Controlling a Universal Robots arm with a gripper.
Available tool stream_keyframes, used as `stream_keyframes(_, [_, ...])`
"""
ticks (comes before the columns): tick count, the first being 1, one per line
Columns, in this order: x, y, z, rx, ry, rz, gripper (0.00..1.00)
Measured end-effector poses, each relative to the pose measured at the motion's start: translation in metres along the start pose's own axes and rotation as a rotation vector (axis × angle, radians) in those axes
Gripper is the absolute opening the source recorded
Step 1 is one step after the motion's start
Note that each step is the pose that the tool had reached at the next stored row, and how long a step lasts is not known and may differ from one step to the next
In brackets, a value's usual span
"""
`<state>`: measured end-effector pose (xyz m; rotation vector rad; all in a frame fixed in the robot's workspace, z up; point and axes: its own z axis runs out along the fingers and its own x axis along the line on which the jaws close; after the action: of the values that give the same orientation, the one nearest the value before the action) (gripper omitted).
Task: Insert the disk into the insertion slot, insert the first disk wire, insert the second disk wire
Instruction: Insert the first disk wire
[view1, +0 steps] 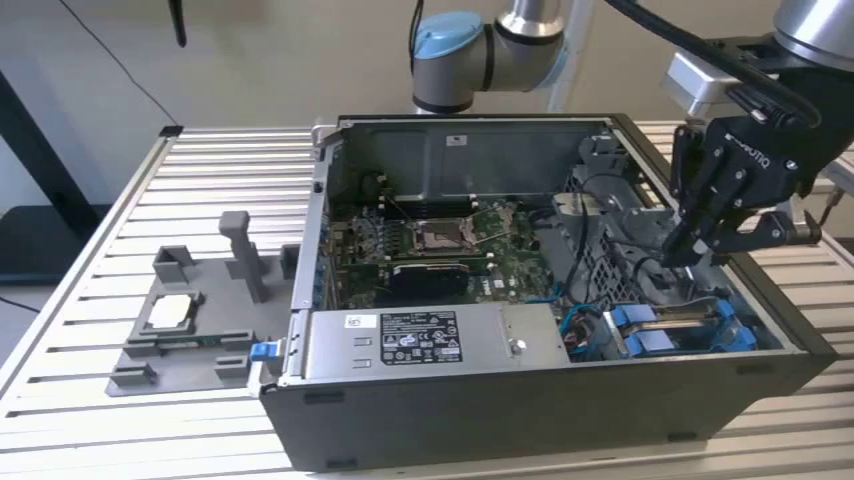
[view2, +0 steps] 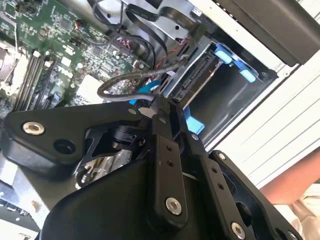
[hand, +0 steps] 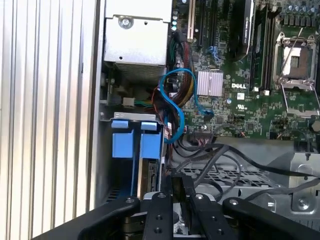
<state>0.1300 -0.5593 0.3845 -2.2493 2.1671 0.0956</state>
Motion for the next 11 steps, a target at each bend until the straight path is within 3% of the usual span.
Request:
stream_keyframes(6, [0.0143, 0.0004, 0.0029, 0.0045, 0.0076, 0.0, 0.19])
stream_keyframes(11, [0.0162, 0.0005, 0.0033, 0.0056, 0.0095, 0.0, 0.19])
